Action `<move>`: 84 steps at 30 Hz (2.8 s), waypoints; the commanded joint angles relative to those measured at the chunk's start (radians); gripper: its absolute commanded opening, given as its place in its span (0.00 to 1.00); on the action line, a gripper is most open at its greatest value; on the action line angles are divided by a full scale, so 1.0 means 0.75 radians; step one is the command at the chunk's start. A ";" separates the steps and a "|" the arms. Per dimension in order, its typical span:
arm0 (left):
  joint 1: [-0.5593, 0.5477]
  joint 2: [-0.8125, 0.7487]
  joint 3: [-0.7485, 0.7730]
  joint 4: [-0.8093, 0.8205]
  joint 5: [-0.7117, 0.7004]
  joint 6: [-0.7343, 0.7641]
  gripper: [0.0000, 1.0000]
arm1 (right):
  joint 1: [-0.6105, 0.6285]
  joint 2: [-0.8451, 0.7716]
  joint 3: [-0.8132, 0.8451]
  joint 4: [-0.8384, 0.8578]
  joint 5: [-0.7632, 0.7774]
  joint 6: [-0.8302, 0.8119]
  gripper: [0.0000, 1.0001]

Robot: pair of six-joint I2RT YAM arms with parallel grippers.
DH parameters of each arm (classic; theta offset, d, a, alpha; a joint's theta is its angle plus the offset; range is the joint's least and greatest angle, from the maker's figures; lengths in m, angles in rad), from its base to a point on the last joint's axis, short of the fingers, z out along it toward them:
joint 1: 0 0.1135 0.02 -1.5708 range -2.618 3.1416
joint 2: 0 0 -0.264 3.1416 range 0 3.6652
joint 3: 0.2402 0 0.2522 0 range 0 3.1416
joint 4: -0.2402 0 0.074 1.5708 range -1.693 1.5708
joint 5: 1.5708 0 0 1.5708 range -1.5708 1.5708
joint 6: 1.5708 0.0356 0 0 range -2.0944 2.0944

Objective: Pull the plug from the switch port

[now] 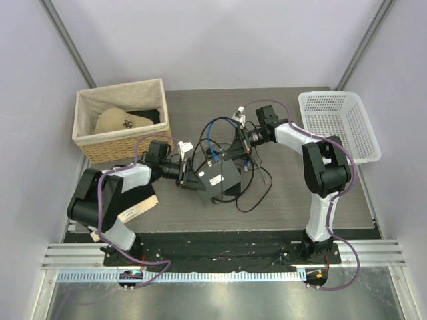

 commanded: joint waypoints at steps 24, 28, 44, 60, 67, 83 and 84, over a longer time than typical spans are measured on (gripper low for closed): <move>0.058 -0.080 0.743 -0.757 -0.419 0.275 0.00 | -0.268 -0.510 -0.015 -0.276 0.736 -0.429 1.00; 0.058 -0.102 0.905 -0.983 -0.683 0.248 0.00 | -0.133 -0.815 -0.254 0.089 1.140 -0.482 1.00; -0.371 0.143 1.586 -1.563 -1.652 0.489 0.00 | -0.024 -0.930 -0.396 0.164 1.742 -0.153 1.00; -0.905 0.051 0.957 -0.496 -1.916 0.872 0.00 | -0.560 -0.828 -0.337 -0.069 1.634 -0.063 1.00; -0.960 0.178 0.891 -0.227 -2.059 0.925 0.00 | -0.611 -0.867 -0.439 -0.077 1.529 -0.038 1.00; -0.938 0.176 0.290 0.795 -2.066 1.845 0.00 | -0.621 -0.853 -0.490 -0.002 1.378 -0.028 1.00; -0.944 0.168 0.279 0.761 -2.060 1.833 0.00 | -0.621 -0.853 -0.486 0.007 1.357 -0.016 1.00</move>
